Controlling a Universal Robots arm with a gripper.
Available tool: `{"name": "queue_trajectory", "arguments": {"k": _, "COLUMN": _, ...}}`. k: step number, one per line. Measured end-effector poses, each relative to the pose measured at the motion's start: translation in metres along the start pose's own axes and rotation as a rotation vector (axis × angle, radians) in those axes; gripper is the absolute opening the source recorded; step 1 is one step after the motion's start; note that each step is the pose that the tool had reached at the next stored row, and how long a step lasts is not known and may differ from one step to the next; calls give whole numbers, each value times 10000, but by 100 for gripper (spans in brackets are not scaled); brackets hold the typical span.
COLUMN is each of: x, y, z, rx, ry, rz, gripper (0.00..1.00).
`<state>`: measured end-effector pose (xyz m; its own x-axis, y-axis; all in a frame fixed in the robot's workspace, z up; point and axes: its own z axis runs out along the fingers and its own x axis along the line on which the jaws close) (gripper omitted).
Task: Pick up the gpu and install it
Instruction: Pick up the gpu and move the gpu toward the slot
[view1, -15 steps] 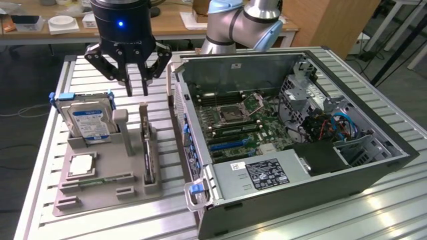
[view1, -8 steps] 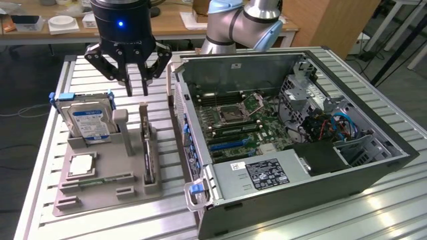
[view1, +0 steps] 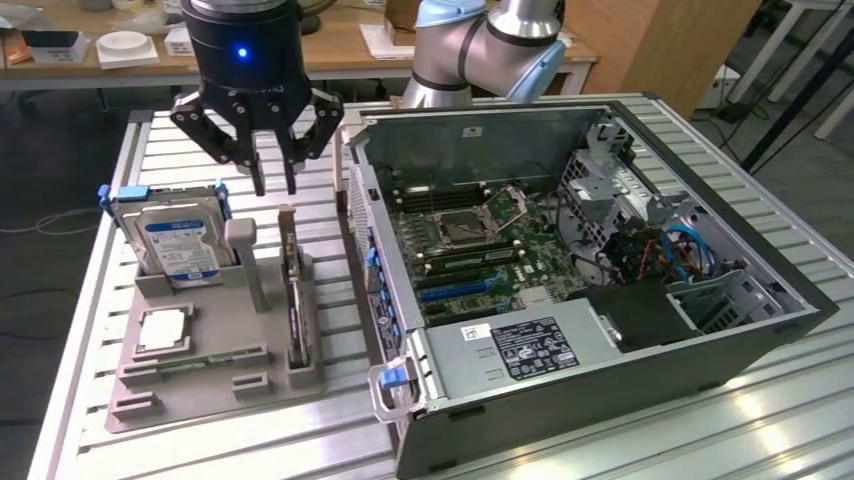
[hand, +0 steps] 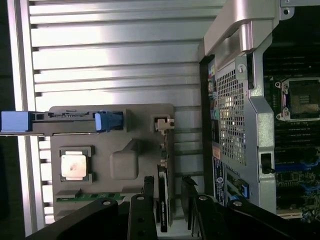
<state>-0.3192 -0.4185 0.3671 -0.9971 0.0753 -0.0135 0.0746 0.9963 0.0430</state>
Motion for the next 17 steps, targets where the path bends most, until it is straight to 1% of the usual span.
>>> {"name": "queue_trajectory", "arguments": {"k": 3, "x": -2, "y": -31, "z": 18, "rx": -2, "ry": -1, "rz": 0, "gripper": 36}}
{"name": "queue_trajectory", "arguments": {"k": 5, "x": -5, "y": -70, "z": 27, "rx": -6, "ry": -1, "rz": 0, "gripper": 36}}
{"name": "queue_trajectory", "arguments": {"k": 13, "x": -21, "y": -284, "z": 58, "rx": -37, "ry": 8, "rz": 0, "gripper": 36}}
{"name": "queue_trajectory", "arguments": {"k": 17, "x": -26, "y": -366, "z": 80, "rx": -48, "ry": 12, "rz": 1, "gripper": 36}}
